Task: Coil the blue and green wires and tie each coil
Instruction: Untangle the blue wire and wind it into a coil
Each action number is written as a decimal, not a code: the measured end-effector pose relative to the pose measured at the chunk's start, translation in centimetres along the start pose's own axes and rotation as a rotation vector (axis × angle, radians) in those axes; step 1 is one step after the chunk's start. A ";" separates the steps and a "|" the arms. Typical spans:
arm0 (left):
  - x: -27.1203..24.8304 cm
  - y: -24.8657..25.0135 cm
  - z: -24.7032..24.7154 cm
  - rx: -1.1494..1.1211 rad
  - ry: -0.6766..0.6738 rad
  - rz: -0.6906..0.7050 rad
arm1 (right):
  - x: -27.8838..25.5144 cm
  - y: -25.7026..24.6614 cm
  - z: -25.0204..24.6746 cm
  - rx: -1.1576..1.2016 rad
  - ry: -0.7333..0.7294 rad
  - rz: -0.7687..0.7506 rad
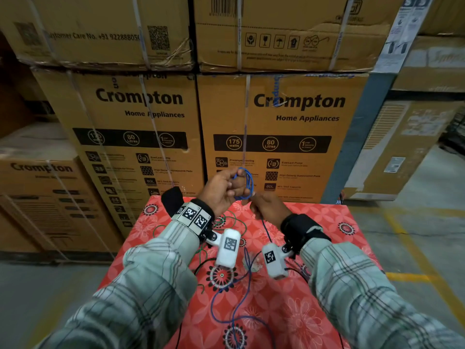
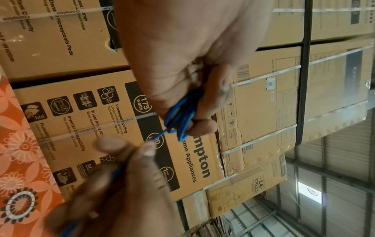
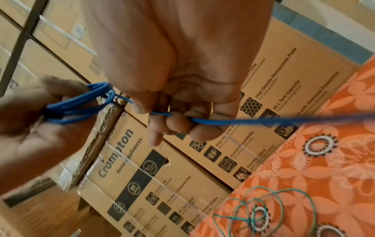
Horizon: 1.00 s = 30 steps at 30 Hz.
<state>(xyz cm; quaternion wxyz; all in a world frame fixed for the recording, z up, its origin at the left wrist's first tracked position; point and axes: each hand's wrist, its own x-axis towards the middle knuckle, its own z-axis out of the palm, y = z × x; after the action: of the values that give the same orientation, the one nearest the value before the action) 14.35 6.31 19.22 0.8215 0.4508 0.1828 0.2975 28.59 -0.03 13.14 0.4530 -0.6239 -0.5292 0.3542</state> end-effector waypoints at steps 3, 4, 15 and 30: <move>0.9 1.0 -0.4 -0.055 0.111 0.096 | -0.6 1.2 0.9 -0.126 -0.108 -0.009; 1.3 1.4 -0.6 -0.064 0.171 0.130 | -0.8 1.4 1.2 -0.243 -0.147 -0.028; 1.1 -1.4 -1.5 0.247 0.281 -0.008 | -1.8 -3.6 -1.1 -0.845 -0.148 -0.548; -0.4 -4.9 -0.8 0.487 0.111 -0.103 | 0.6 -5.5 -5.7 -0.656 0.067 -0.461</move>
<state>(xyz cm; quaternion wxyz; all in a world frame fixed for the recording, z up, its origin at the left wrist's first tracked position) 15.19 4.55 14.63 0.6915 0.6083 0.3167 0.2268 32.11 -0.37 20.29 0.3144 -0.6118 -0.7250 0.0350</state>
